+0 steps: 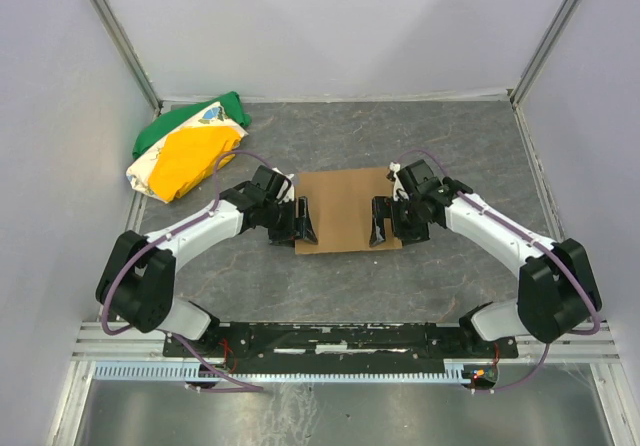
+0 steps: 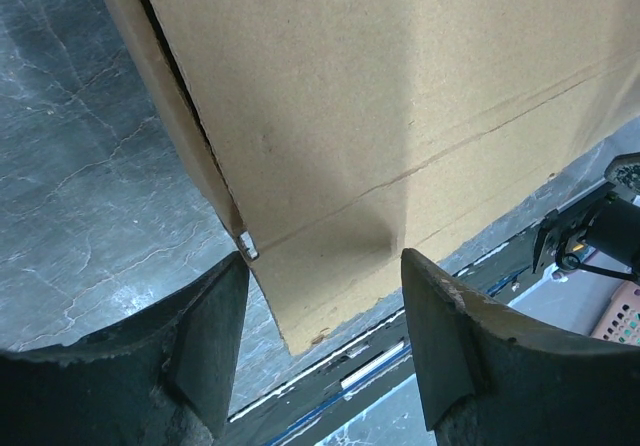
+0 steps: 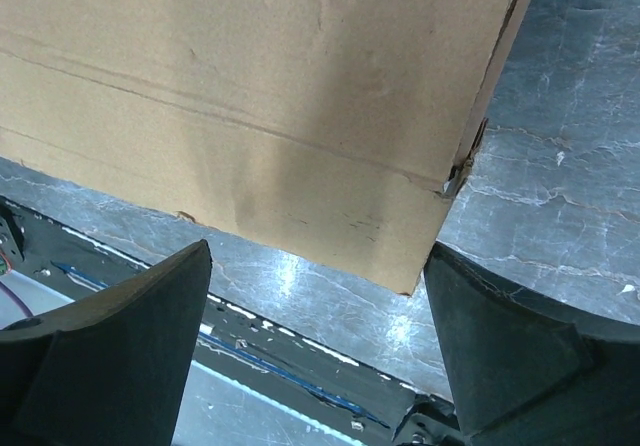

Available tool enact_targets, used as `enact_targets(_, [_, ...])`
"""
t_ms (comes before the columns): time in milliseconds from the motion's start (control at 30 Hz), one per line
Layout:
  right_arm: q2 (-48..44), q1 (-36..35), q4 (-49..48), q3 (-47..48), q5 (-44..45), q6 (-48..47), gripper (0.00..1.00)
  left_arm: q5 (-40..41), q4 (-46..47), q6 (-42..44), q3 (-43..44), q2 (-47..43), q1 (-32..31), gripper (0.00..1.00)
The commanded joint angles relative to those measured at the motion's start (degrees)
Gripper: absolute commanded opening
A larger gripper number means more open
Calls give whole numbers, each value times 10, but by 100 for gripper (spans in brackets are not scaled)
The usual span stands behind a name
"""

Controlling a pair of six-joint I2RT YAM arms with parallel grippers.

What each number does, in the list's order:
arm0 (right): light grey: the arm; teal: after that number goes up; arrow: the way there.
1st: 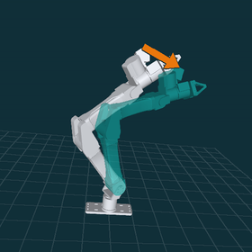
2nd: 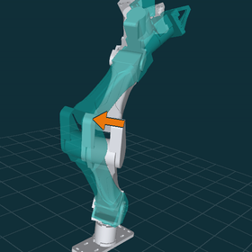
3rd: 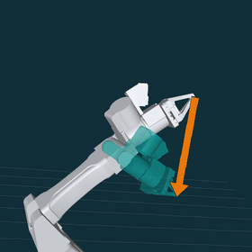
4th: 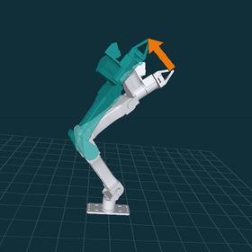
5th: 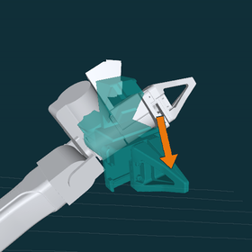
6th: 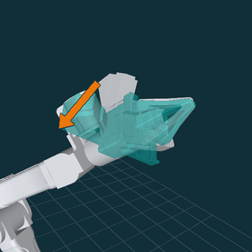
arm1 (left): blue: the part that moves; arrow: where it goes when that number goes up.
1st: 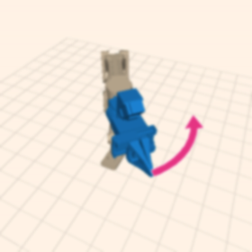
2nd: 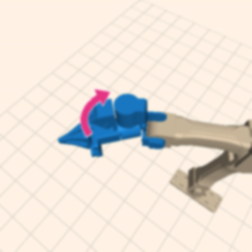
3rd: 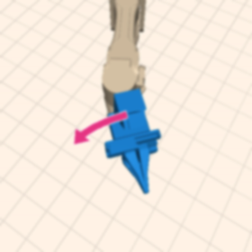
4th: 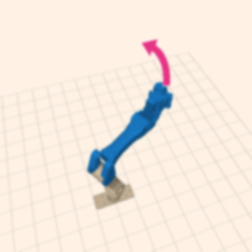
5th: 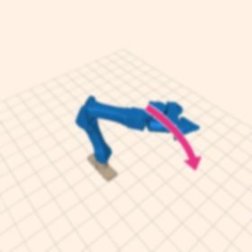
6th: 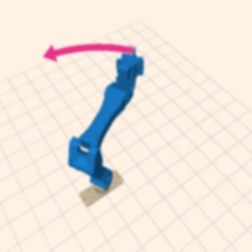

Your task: Fold the paper box

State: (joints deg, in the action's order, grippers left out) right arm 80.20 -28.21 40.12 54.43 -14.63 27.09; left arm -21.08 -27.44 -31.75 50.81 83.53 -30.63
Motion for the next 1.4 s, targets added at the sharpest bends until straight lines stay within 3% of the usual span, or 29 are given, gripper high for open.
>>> enact_targets(0, [16, -2, -55, -8, -30, -4, 93, -19, 15, 19, 10, 4, -4, 68])
enact_targets(200, [41, -2, -88, -29, -22, -5, 84, -14, 21, 20, 8, 8, -5, 68])
enact_targets(533, [10, -2, -100, -48, 40, -18, 90, 38, 14, 28, -6, -4, -4, 67])
enact_targets(1367, [-46, -2, -81, -25, -46, 6, 88, -12, 27, -2, -1, -51, -5, 67])
